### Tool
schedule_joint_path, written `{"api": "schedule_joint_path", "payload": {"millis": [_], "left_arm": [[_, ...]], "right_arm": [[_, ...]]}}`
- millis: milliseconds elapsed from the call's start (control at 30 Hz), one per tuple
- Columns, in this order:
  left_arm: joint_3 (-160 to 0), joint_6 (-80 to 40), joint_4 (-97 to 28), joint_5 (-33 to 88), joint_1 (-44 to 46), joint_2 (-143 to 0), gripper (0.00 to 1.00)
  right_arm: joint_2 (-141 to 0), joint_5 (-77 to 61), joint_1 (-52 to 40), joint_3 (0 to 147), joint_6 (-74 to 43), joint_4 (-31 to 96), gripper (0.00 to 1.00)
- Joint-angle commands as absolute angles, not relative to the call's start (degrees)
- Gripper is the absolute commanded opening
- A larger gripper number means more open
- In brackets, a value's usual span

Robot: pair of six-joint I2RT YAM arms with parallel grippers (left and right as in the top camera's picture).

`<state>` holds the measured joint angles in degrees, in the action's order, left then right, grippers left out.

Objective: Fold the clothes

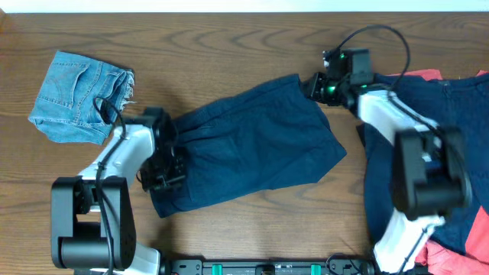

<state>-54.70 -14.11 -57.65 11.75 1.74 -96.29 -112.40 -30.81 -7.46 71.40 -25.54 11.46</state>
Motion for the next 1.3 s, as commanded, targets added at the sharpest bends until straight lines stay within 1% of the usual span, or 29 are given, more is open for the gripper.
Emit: {"api": "schedule_joint_path", "payload": {"millis": [0,133,233,300,433,567,667,800,1000,1100,1200,1267], "left_arm": [[-61.71,-10.96,-58.19,14.17,1.58,-94.13,0.2],[-63.68,-10.94,-53.41,18.9,1.76,-91.83,0.2],[-63.22,-10.96,-50.41,22.0,2.52,-92.12,0.2],[-61.91,-10.98,-48.73,22.94,3.57,-92.51,0.2],[-58.04,-10.98,-46.22,23.16,6.31,-94.37,0.2],[-53.1,-11.05,-45.69,22.57,7.64,-96.01,0.2],[-49.87,-13.56,-45.76,14.76,7.38,-96.71,0.2],[-48.27,-15.35,-45.74,5.39,6.42,-96.88,0.2],[-49.84,-15.18,-43.79,4.93,3.46,-96.86,0.2],[-52.49,-13.67,-44.07,5.54,2.44,-96.86,0.2],[-57.19,-11.4,-47.09,7.09,2.2,-96.75,0.2],[-61.01,-11.4,-50.81,7.05,2.2,-96.62,0.2]], "right_arm": [[-104.16,-36.25,-9.21,71.59,-15.81,21.06,0.08],[-102.3,-32.8,-12.84,71.55,-11.11,37.69,0.11],[-103.39,-26.98,-16.69,70.83,-10.13,45.56,0.12],[-104.84,-25.08,-19.81,69.73,-9.47,47.03,0.12],[-108.12,-23.57,-24.43,67.22,-9.32,45.21,0.12],[-113.23,-19.09,-25.52,66.61,-14.5,45.21,0.08],[-116.53,-15.16,-23.9,66.61,-18.92,45.87,0.03],[-117.67,-8.91,-18.85,66.63,-23.49,48.25,0.02],[-116.6,-9.82,-9.1,66.72,-22.55,49.78,0.02],[-116.29,-9.89,-6.15,66.72,-20.86,50.15,0.03],[-115.61,-11.03,-3.97,66.74,-18.06,49.8,0.04],[-114.45,-15.09,-3.22,66.74,-14.61,49.5,0.06]]}}
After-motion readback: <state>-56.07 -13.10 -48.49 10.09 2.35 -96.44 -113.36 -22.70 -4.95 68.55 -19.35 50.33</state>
